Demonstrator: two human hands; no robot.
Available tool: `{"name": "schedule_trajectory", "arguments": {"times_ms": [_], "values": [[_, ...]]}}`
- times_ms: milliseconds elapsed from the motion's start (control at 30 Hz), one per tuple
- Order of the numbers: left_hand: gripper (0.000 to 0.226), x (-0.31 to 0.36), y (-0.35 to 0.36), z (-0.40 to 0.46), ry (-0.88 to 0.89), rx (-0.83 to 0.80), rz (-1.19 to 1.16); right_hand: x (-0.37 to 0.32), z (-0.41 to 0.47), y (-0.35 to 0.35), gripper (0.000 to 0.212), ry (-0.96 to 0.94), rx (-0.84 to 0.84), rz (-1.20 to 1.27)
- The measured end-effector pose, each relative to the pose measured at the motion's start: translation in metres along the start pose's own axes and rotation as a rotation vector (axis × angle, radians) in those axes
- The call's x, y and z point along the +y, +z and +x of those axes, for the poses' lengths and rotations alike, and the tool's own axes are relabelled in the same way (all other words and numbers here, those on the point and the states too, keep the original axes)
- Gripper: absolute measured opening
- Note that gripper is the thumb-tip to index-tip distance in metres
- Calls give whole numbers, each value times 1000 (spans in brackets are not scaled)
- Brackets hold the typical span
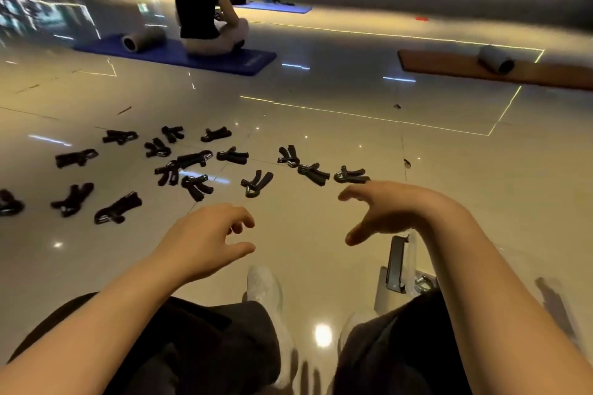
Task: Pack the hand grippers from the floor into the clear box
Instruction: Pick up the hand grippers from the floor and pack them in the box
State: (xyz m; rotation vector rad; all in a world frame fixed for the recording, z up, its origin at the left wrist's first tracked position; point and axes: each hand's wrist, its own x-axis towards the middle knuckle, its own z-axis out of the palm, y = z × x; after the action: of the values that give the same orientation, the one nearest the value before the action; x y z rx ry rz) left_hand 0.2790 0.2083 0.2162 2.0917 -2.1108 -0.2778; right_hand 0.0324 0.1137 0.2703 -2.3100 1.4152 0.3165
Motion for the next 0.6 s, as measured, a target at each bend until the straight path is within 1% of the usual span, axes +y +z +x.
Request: {"name": "schedule_trajectory", "arguments": {"times_ms": [67,200,300,400,467,533,600], "values": [[39,-2,-10,-2,-12,-22,1,-10,9,-3,79,-24,-18,-8],[39,-12,-42,-4,-21,-4,-16,-37,30,-8,79,-142,54,-16],[40,-26,-56,-10,-35,5,-10,-62,45,-6,78,-199,25,-47],[43,-63,-44,-24,-98,32,-6,-90,65,0,78,-241,-26,-90],[50,-93,-33,-36,-188,-4,-14,-110,81,5,80,-265,-50,-115],[58,-118,-31,-45,-229,-37,74,-133,103,11,80,-301,-36,-129],[57,-139,-39,-52,-259,8,32,-162,125,20,79,-365,-16,-119]]}}
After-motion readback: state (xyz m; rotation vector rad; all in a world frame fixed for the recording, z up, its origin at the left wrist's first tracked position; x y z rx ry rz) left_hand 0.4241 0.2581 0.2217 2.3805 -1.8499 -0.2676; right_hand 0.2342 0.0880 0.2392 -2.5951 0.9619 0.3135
